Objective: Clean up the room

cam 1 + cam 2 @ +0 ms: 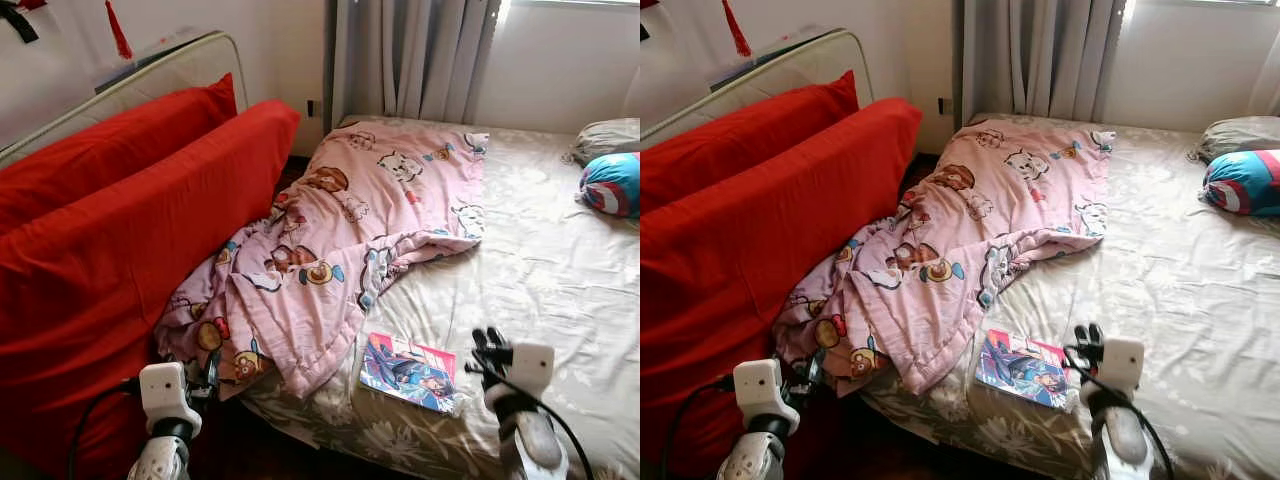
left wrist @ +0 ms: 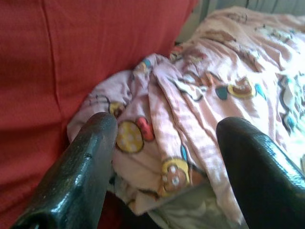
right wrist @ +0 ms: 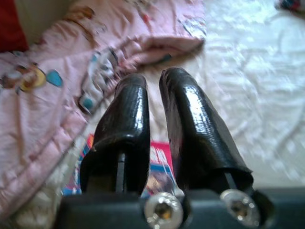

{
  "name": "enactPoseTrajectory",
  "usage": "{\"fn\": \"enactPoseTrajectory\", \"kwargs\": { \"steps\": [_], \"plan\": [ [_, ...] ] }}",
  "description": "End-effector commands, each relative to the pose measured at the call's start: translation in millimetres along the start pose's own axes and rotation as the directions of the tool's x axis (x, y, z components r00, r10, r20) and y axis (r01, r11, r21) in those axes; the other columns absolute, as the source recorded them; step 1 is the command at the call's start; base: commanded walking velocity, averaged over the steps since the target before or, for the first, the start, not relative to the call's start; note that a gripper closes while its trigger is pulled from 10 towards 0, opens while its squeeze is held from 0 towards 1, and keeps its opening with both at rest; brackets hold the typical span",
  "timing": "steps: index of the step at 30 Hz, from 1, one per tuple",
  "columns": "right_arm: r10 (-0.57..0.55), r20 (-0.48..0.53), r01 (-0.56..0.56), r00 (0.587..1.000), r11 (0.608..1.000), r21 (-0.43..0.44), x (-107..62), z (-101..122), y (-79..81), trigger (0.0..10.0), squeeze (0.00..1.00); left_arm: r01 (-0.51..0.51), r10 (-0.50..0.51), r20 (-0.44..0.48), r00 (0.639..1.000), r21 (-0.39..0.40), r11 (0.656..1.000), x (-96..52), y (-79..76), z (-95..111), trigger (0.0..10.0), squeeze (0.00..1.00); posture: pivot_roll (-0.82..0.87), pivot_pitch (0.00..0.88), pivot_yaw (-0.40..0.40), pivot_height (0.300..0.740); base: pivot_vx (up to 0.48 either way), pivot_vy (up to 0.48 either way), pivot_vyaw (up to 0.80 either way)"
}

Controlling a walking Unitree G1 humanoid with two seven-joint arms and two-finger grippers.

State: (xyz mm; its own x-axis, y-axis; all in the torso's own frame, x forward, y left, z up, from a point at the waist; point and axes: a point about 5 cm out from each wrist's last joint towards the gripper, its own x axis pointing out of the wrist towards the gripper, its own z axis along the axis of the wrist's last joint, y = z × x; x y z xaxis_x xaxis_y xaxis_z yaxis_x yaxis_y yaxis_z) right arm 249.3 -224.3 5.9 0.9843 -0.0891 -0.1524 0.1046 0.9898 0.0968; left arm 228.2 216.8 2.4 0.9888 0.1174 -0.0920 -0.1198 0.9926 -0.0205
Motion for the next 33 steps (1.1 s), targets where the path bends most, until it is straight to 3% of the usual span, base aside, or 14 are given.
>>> {"fn": "enactPoseTrajectory", "kwargs": {
  "steps": [1, 11, 22, 28, 33],
  "plan": [
    [-0.012, 0.009, 0.012, 1.0, 1.0, -0.004, -0.4, 1.7, -1.3, 10.0, 0.0, 0.017, -0.017, -0.003, 1.0, 0.001, 1.0, -0.1, -4.1, -0.3, 10.0, 0.0, -0.11, 0.0, 0.023, 0.74, 0.0, 0.0, 0.0],
    [0.035, 0.058, -0.032, 0.998, 0.998, -0.06, 2.4, 19.6, -1.8, 10.0, 0.0, 0.078, -0.078, 0.011, 0.997, -0.005, 0.997, 3.0, -12.1, 8.1, 10.0, 0.0, -0.11, 0.0, -0.02, 0.74, 0.0, 0.0, 0.0],
    [0.007, 0.018, -0.006, 1.0, 0.998, -0.054, -4.7, 11.4, -0.3, 10.0, 0.0, 0.072, -0.072, 0.022, 0.997, 0.014, 0.997, -6.6, -14.5, 12.2, 10.0, 0.0, -0.07, 0.0, -0.009, 0.74, 0.0, 0.0, 0.0],
    [-0.023, -0.006, 0.023, 1.0, 0.999, -0.046, -7.8, 7.3, -1.2, 10.0, 0.0, 0.073, -0.073, 0.042, 0.996, 0.023, 0.997, -2.6, -13.4, 18.5, 10.0, 0.0, -0.07, 0.0, 0.013, 0.74, 0.0, 0.0, 0.0],
    [-0.038, 0.018, 0.039, 0.999, 0.999, -0.034, -12.6, 11.1, -1.8, 10.0, 0.0, 0.097, -0.099, 0.041, 0.994, 0.035, 0.995, -4.0, -14.2, 22.6, 10.0, 0.0, -0.09, 0.0, 0.02, 0.716, 0.0, 0.0, 0.0]
  ]
}}
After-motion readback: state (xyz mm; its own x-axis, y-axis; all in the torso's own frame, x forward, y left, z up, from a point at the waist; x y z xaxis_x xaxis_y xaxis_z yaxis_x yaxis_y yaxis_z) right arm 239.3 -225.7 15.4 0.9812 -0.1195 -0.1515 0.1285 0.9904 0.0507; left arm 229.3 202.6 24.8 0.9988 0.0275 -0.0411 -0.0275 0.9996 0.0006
